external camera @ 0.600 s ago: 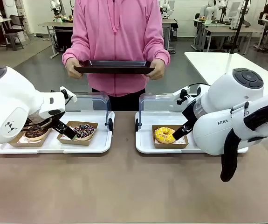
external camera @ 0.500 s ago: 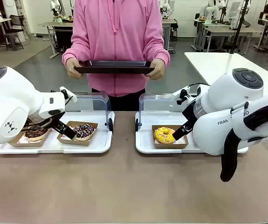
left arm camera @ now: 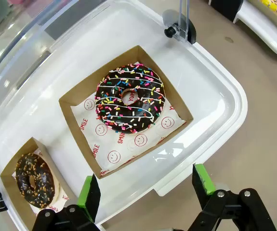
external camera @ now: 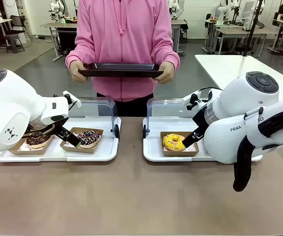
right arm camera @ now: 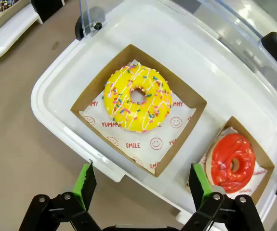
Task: Provide the desired donut to the person.
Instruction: Pick up and lift the Paper togo box containing the Donut pointed at by the person.
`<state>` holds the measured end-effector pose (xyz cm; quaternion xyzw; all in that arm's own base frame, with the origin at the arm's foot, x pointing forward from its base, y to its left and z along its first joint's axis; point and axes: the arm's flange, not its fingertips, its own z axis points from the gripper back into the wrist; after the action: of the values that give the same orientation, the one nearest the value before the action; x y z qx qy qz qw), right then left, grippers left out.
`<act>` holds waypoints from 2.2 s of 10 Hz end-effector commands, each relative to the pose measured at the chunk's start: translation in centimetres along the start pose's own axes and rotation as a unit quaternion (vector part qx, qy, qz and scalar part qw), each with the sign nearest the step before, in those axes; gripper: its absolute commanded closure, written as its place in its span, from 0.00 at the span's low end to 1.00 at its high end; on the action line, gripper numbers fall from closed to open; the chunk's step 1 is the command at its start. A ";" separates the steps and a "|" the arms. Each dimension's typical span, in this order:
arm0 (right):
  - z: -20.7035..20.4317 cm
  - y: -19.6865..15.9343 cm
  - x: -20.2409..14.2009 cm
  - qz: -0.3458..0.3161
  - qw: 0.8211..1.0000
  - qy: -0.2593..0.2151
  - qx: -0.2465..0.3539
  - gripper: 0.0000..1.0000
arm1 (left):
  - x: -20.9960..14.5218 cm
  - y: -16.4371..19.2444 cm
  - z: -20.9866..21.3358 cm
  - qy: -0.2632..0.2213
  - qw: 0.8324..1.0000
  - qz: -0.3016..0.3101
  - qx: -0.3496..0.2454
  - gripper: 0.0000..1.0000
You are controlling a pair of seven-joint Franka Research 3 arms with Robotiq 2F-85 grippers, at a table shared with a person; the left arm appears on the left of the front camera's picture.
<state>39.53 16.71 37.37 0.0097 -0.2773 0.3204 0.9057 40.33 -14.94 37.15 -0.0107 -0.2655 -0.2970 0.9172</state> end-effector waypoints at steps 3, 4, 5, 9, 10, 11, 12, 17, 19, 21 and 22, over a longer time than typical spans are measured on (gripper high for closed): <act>0.0 0.0 0.0 0.000 1.000 0.000 0.000 0.00 | 0.0 0.0 0.0 0.000 1.000 0.000 0.000 0.00; 0.0 0.0 0.0 0.000 1.000 0.000 0.000 0.00 | 0.0 0.0 0.0 0.000 1.000 0.000 0.000 0.00; 0.0 0.0 0.0 0.000 1.000 0.000 0.000 0.00 | 0.0 0.0 0.0 0.000 1.000 0.000 0.000 0.00; 0.0 0.0 0.0 0.000 1.000 0.000 0.000 0.00 | 0.0 0.0 0.0 0.000 1.000 0.000 0.000 0.00; 0.0 0.0 0.0 0.000 1.000 0.000 0.000 0.00 | 0.0 0.0 0.0 0.000 1.000 0.000 0.000 0.00; 2.4 -0.1 0.6 0.028 0.999 0.007 0.019 0.00 | -0.2 -0.1 2.0 0.001 0.999 -0.028 -0.047 0.00; 6.7 -1.8 -0.5 0.043 0.998 0.001 0.044 0.00 | -1.6 0.4 5.6 -0.009 0.997 -0.047 -0.061 0.00; 20.6 -10.3 -10.2 0.141 0.975 -0.065 0.157 0.00 | -14.3 6.8 16.9 -0.100 0.983 -0.063 -0.140 0.00; 21.5 -13.5 -12.6 0.146 0.964 -0.117 0.187 0.00 | -17.1 8.2 17.4 -0.131 0.978 -0.080 -0.142 0.00; 21.2 -15.0 -14.2 0.139 0.960 -0.159 0.183 0.00 | -18.2 9.5 17.2 -0.156 0.975 -0.072 -0.140 0.00; 21.0 -15.6 -14.9 0.122 0.962 -0.169 0.179 0.00 | -18.8 9.8 17.3 -0.169 0.975 -0.058 -0.132 0.00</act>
<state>28.68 -8.97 51.96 0.1839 -0.3485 0.4744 0.7872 30.34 10.19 52.14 -0.1622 -0.3564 -0.3817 0.8372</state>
